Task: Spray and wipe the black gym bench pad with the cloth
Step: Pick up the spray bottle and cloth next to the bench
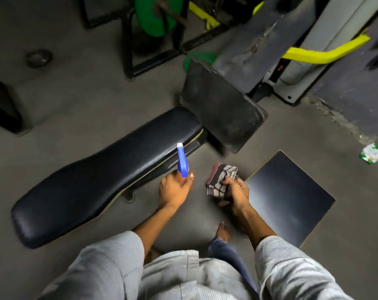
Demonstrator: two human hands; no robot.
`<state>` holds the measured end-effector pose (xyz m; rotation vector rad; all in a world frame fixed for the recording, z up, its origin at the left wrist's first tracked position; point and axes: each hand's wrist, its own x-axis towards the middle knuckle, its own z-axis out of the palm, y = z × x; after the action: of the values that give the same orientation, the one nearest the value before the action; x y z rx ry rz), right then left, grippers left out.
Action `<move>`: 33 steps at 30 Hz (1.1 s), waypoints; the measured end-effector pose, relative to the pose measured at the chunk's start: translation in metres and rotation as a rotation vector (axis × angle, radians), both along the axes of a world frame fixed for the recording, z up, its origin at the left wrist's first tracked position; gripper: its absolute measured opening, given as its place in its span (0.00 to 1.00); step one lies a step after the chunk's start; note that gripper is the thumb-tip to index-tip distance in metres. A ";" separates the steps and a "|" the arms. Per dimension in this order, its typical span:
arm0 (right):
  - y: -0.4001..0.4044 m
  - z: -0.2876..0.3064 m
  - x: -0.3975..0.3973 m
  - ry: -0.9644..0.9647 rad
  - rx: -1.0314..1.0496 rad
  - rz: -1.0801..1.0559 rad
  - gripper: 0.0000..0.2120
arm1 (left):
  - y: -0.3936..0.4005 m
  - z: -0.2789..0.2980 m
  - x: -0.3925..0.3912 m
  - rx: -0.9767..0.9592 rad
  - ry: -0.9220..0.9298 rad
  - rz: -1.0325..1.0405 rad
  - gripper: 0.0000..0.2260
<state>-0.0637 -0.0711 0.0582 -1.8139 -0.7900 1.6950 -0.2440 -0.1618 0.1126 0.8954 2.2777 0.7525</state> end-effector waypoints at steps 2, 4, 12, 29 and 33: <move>-0.012 0.009 -0.038 -0.012 0.031 0.059 0.08 | -0.023 0.005 -0.033 -0.012 -0.006 0.052 0.17; -0.024 0.013 -0.074 0.003 0.064 0.096 0.05 | -0.046 0.008 -0.064 -0.020 -0.009 0.108 0.19; -0.058 0.008 -0.197 -0.031 0.069 0.372 0.04 | -0.119 0.005 -0.164 -0.027 -0.040 0.409 0.21; 0.027 -0.100 -0.395 -0.297 -0.139 0.836 0.19 | -0.065 -0.052 -0.288 -0.158 -0.257 0.756 0.24; 0.035 -0.125 -0.425 -0.585 0.074 1.081 0.40 | -0.062 -0.066 -0.301 -0.126 -0.268 0.830 0.23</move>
<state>-0.4891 -0.0360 -0.0668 -1.9725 -2.3603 1.5844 -0.5452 -0.2234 0.0462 -0.2503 2.3779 0.9697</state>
